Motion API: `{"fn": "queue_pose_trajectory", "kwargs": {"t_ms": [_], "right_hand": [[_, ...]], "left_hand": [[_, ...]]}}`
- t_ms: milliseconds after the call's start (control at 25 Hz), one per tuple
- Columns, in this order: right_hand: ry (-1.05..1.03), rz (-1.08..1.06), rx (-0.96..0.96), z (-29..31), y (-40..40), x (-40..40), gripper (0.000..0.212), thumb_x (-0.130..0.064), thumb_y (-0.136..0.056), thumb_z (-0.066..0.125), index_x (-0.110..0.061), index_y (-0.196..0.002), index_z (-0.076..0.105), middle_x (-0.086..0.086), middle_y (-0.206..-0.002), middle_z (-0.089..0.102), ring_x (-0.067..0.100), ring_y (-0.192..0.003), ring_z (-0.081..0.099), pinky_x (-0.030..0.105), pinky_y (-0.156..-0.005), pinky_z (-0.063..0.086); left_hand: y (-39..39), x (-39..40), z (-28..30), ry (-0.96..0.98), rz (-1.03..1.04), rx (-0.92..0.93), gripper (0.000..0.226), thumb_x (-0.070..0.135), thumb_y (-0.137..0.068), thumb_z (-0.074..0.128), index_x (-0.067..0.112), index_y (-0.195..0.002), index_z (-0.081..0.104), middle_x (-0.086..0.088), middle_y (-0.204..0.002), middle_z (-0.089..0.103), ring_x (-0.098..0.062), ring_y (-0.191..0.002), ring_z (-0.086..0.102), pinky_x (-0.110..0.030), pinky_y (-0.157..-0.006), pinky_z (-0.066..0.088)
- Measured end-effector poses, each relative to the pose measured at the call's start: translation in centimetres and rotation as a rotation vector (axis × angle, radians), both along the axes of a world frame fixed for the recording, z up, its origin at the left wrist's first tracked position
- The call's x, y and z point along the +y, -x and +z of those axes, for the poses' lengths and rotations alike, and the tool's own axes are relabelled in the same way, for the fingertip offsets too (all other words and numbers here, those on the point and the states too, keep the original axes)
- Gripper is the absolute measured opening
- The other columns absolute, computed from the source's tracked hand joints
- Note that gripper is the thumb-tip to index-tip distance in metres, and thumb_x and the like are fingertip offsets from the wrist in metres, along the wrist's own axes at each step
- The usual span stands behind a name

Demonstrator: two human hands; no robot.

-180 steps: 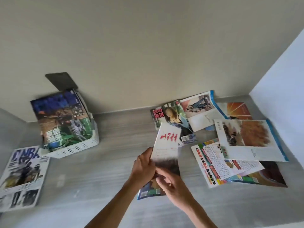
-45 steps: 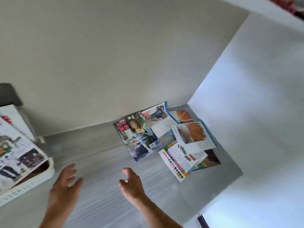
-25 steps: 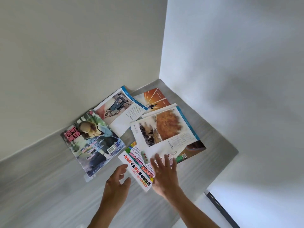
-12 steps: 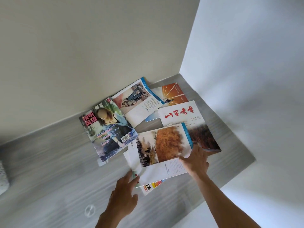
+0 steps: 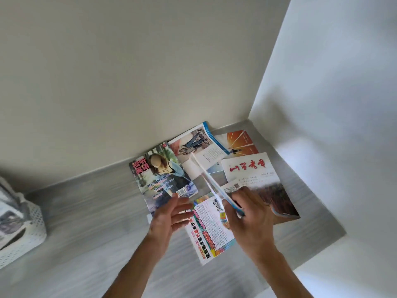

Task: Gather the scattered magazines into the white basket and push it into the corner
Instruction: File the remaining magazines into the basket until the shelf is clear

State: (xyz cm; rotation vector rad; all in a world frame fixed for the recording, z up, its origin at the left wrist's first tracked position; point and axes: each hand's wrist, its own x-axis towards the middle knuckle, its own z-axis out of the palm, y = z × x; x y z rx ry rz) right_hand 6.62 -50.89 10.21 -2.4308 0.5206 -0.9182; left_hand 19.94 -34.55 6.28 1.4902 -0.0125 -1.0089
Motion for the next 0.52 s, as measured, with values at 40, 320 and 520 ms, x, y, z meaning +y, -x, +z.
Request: {"fn": "queue_pose_trajectory", "kwargs": {"t_ms": [40,320,520], "right_hand": [[0.126,0.103,0.036,0.2,-0.1,1.8,0.011,-0.010,-0.079,0.065,-0.019,-0.080,0.059,-0.008,-0.076,0.059,0.015,-0.069,0.050,0.023,-0.057,0.041],[0.134,0.622,0.507,-6.4,1.5,11.2,0.025,-0.052,-0.084,0.061,-0.034,-0.100,0.066,-0.022,-0.117,0.060,0.003,-0.108,0.051,0.029,-0.091,0.046],[-1.108,0.141,0.608,-8.0,-3.0,13.3,0.082,-0.025,-0.080,0.078,-0.023,-0.147,0.031,0.003,-0.148,0.043,0.023,-0.102,0.063,0.026,-0.071,0.050]], "left_hand": [[-1.5,0.9,1.8,0.177,0.056,0.106,0.058,0.063,-0.089,0.044,0.016,-0.110,0.069,-0.011,-0.110,0.074,-0.033,-0.104,0.069,-0.042,-0.083,0.053],[-3.4,10.3,2.8,-0.246,0.002,-0.093,0.043,-0.009,-0.084,0.061,0.013,-0.120,0.066,-0.001,-0.089,0.078,-0.018,-0.082,0.074,-0.031,-0.077,0.059],[-2.5,19.6,2.6,0.220,0.129,-0.063,0.050,-0.014,-0.080,0.061,0.005,-0.126,0.059,-0.013,-0.105,0.075,-0.028,-0.094,0.072,-0.031,-0.075,0.059]]}}
